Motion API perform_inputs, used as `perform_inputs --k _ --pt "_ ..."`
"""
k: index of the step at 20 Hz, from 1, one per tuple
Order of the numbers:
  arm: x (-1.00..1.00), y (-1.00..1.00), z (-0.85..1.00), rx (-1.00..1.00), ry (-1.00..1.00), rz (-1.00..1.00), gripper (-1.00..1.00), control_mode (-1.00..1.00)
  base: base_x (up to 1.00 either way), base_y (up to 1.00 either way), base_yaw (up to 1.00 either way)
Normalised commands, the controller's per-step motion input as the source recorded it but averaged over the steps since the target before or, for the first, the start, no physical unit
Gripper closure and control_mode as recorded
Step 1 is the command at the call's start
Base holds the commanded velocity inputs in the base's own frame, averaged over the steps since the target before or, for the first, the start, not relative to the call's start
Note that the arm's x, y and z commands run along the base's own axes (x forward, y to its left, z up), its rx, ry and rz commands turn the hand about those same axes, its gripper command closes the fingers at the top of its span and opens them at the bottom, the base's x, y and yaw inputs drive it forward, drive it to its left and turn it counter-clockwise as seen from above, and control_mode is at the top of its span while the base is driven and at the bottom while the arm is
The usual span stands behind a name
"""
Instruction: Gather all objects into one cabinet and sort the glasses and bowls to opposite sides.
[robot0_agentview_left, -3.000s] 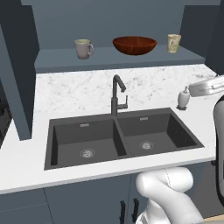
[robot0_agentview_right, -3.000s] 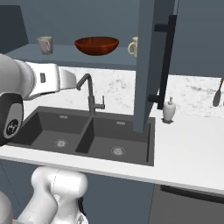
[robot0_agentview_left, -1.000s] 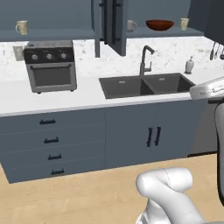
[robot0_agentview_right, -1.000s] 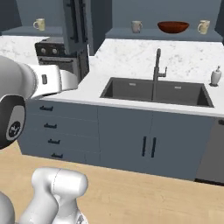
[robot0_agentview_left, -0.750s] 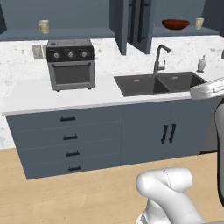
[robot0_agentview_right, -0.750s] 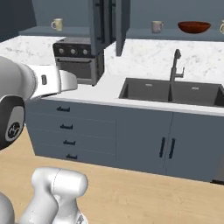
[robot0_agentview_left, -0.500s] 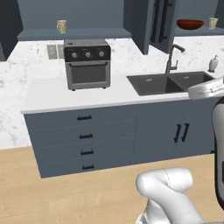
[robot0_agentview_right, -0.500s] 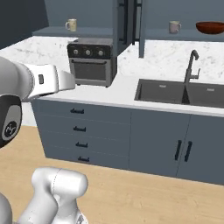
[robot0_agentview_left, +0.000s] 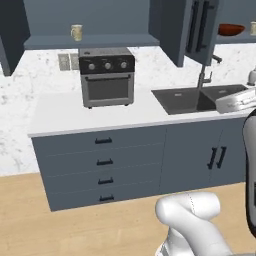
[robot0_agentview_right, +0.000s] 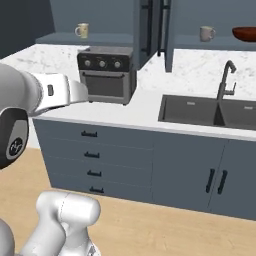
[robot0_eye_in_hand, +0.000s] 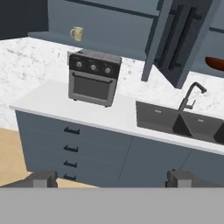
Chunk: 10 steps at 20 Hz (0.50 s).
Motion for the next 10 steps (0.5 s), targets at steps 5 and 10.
perform_inputs --k 5,10 --pt "0.00 0.00 0.00 0.00 0.00 0.00 -1.00 1.00 -0.03 0.89 0.00" --pt "0.00 0.00 0.00 0.00 0.00 0.00 -1.00 1.00 0.27 0.72 0.00"
